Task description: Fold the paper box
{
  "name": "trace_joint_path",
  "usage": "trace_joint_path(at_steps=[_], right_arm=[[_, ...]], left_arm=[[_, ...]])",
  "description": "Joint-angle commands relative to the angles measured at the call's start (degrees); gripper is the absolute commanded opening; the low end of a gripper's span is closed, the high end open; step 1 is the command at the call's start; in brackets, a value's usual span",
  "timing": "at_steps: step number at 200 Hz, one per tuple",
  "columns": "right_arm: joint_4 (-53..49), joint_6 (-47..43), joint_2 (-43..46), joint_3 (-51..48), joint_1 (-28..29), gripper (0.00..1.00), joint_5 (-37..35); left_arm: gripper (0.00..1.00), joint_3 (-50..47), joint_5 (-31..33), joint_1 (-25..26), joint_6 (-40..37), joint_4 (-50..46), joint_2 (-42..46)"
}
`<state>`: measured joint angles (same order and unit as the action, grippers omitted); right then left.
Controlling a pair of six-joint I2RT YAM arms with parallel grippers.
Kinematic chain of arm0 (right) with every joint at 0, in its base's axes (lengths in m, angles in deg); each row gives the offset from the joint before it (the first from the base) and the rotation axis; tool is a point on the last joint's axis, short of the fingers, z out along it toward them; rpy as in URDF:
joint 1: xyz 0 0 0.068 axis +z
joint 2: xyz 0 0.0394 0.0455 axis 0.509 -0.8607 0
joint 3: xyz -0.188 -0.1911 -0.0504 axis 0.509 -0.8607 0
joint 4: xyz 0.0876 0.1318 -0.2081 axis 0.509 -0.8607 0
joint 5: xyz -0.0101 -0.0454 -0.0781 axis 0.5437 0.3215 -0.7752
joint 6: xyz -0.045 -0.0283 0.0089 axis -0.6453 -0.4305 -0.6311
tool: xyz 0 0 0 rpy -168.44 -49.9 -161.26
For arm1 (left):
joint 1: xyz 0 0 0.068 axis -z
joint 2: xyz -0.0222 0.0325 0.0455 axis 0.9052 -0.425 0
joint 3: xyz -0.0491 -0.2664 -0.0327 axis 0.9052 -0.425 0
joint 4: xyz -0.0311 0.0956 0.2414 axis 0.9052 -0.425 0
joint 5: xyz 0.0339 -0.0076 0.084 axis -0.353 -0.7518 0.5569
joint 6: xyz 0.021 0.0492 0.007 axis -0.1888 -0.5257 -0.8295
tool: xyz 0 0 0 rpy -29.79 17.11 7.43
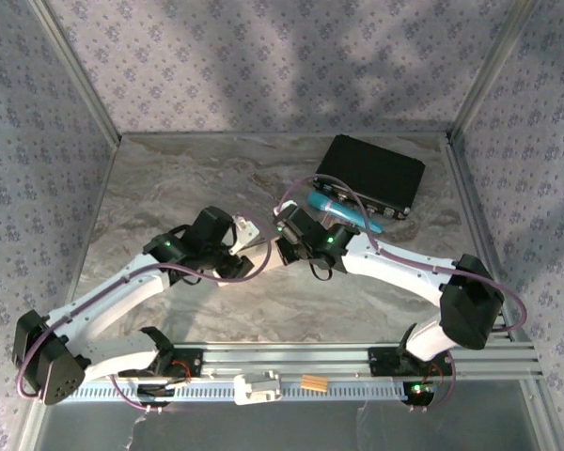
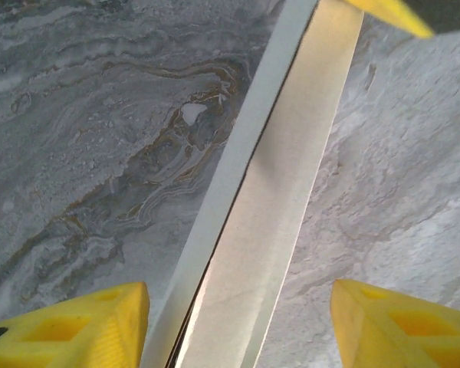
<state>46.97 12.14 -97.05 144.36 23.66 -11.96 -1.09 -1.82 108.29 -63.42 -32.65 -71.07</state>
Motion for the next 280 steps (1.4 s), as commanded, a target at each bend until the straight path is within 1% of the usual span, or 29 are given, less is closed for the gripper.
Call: trace_joint_path(at_steps=[1,9,25,57,88,113,189,223,258,280], right_arm=[[-3.4,1.0,-2.3,-0.9,0.2,0.0,1.2],[-3.5,1.1,-2.5,-0.8,0.1,0.0,1.4],[-3.7,1.3,-2.7,-0.4,-0.1,0.0,1.8],[-3.9,1.9,-3.2,0.0,-0.7,0.0,2.4],[-4.3,2.1,-3.6,0.5,-1.1,0.0,3.1],[-4.5,2.2,-3.8,0.9,-1.3,0.0,3.5],[-4.7,3.5,-3.2,0.6,-1.9,0.0,5.4],[-4.6,4.9,-0.1,0.2,-3.0,0.11,8.0],[-4.7,8.7,2.7,-1.2,-5.4,0.27,12.8],[-4.2,10.3,4.9,-1.7,-6.8,0.35,15.7]], left_arm=[[0.64,-1.1,5.6,1.8,-4.3,3.0,-0.6],[0.63,-1.5,7.8,2.5,-4.5,3.0,-0.7],[0.61,-2.8,9.6,3.1,-4.7,3.5,0.3],[0.5,-3.8,10.6,3.8,-4.6,4.2,1.3],[0.43,-4.3,10.8,4.1,-4.1,4.3,0.2],[0.39,-4.7,11.1,4.5,-3.6,4.4,0.1],[0.37,-6.1,10.5,5.4,-3.3,4.2,0.4],[0.37,-6.2,10.3,5.4,-3.7,4.0,0.0],[0.37,-6.0,9.8,5.4,-4.2,4.2,-0.8],[0.37,-5.7,9.6,5.4,-4.2,4.3,-1.3]])
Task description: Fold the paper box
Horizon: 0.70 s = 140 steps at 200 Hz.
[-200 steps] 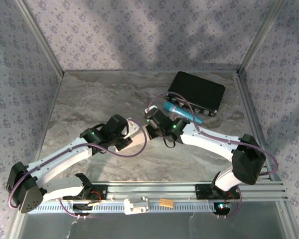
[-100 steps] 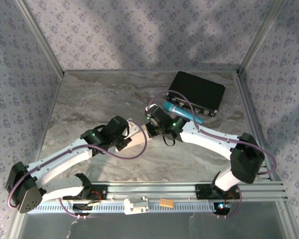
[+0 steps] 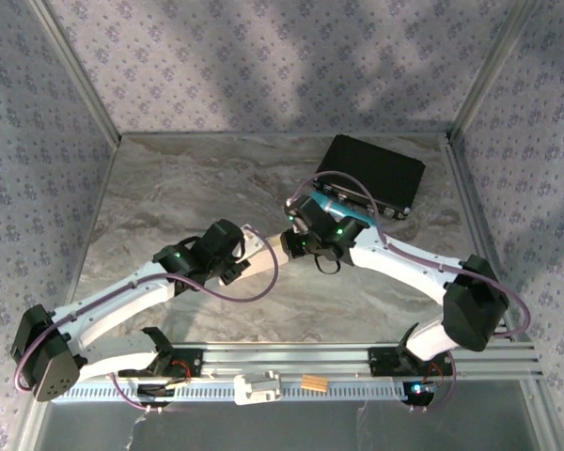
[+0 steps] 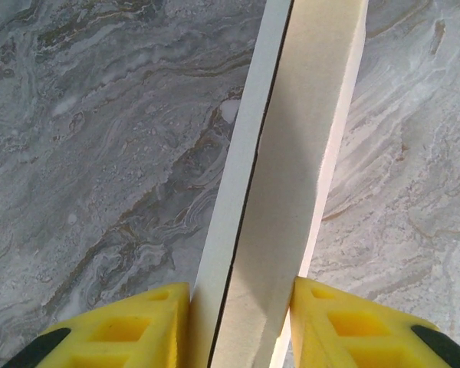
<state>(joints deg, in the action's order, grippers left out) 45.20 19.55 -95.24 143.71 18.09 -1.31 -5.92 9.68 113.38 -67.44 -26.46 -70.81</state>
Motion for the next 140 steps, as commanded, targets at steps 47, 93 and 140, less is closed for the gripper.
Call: trace_joint_path(at_steps=[47,93,140], right_arm=[[-2.0,11.3,7.1,-1.4,-5.4,0.49,11.9],[-1.7,42.1,5.2,-2.1,-10.9,0.6,14.2],[1.7,53.7,-1.7,2.4,-10.9,0.65,18.4]], left_arm=[[0.37,-0.5,-2.4,0.3,-0.6,-1.8,-2.3],[0.37,-0.7,-2.9,0.3,-0.4,-2.1,-2.3],[0.37,-0.4,-2.8,0.3,-0.6,-2.5,-2.2]])
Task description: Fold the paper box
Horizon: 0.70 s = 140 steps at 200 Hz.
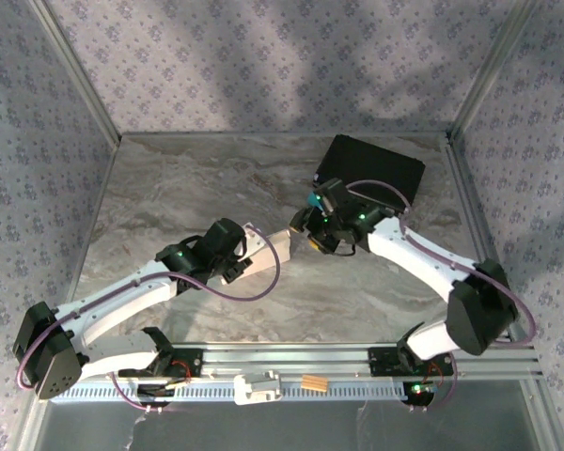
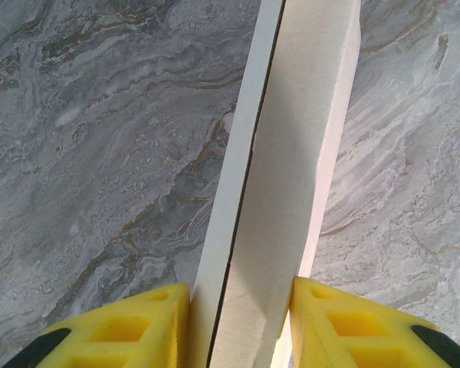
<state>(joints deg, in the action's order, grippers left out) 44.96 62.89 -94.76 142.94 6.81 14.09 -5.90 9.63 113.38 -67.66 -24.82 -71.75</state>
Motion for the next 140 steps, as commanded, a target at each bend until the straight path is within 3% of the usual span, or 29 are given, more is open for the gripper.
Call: trace_joint_path(at_steps=[1,55,74,121,140], right_arm=[[2.0,10.5,-2.3,3.2,0.3,0.65,3.1],[3.0,14.1,-3.5,1.9,1.4,0.6,5.1],[2.6,13.9,-3.8,1.5,1.5,0.52,5.4],[0.4,14.4,-4.1,0.4,1.1,0.45,5.1],[-1.2,14.8,-5.0,2.0,0.8,0.36,5.2]], left_arm=[[0.37,-0.4,-2.8,0.3,-0.4,-4.1,-1.2],[0.37,0.1,-2.8,0.3,-0.7,-4.1,-1.7],[0.38,0.1,-2.9,0.3,-0.7,-3.8,-1.7],[0.38,0.3,-3.1,0.3,-0.9,-3.7,-2.0],[0.38,0.4,-3.0,0.3,-1.0,-3.6,-2.1]])
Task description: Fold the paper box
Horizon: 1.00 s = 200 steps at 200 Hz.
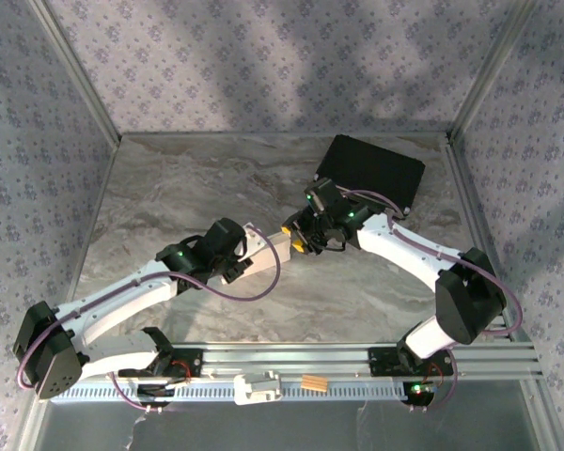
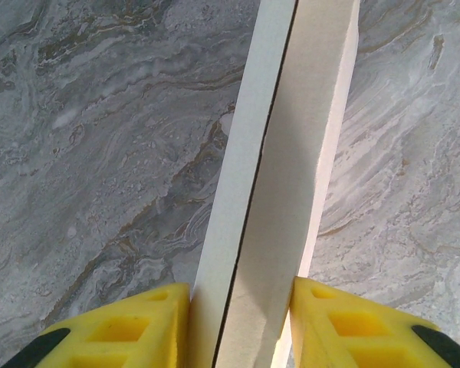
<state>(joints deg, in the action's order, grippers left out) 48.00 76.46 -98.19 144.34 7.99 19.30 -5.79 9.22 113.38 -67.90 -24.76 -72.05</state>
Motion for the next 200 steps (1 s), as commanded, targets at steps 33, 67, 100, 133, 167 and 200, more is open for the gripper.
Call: trace_joint_path(at_steps=[33,67,100,133,167,200], right_arm=[[-7.6,2.4,-3.4,3.2,-0.6,0.3,0.6],[-10.7,4.7,-3.1,5.9,-1.3,0.46,1.7],[-19.3,7.1,-0.1,9.4,-2.0,0.72,-2.9],[-28.1,12.3,-2.9,14.6,-2.8,0.71,-3.8],[-38.8,14.2,-12.0,24.0,-2.4,0.73,-1.2],[-39.7,14.6,-18.6,29.0,-1.9,0.75,-0.3]], left_arm=[[0.38,0.3,-2.7,0.3,-1.2,-3.3,-1.9],[0.38,0.8,-3.6,0.2,-1.8,-3.1,-2.7],[0.38,2.1,-5.1,0.3,-2.5,-2.4,-4.5],[0.37,3.8,-6.4,0.3,-3.1,-1.6,-6.7],[0.37,6.2,-7.5,0.7,-3.2,-0.8,-9.8],[0.36,8.5,-7.8,1.6,-3.4,0.6,-12.9]])
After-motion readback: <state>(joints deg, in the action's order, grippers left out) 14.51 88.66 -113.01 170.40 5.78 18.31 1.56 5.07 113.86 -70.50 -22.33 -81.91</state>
